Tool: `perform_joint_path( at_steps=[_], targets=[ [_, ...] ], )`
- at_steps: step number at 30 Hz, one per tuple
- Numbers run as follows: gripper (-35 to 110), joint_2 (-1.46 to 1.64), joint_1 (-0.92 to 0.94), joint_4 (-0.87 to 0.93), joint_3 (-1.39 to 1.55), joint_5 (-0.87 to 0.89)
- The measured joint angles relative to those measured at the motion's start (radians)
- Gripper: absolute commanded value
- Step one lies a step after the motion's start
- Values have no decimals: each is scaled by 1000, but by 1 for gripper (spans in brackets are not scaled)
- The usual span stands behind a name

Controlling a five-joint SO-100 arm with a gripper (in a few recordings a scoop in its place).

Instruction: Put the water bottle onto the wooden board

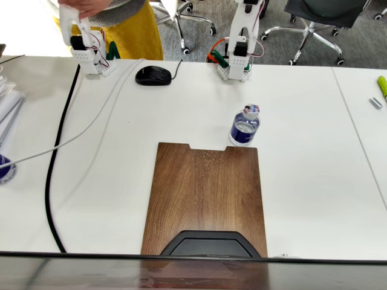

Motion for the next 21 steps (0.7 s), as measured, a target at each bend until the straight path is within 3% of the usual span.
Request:
perform_joint_path(
  at_steps=[3,9,15,18,21],
  targets=[
    [26,164,-9,-252,387,-49],
    [26,414,-38,-413,963,-156],
    [25,448,-28,-479,1232,-227],
    [25,423,-18,-617,1378,-301],
    [25,368,-6,-865,1578,-370]
  ],
)
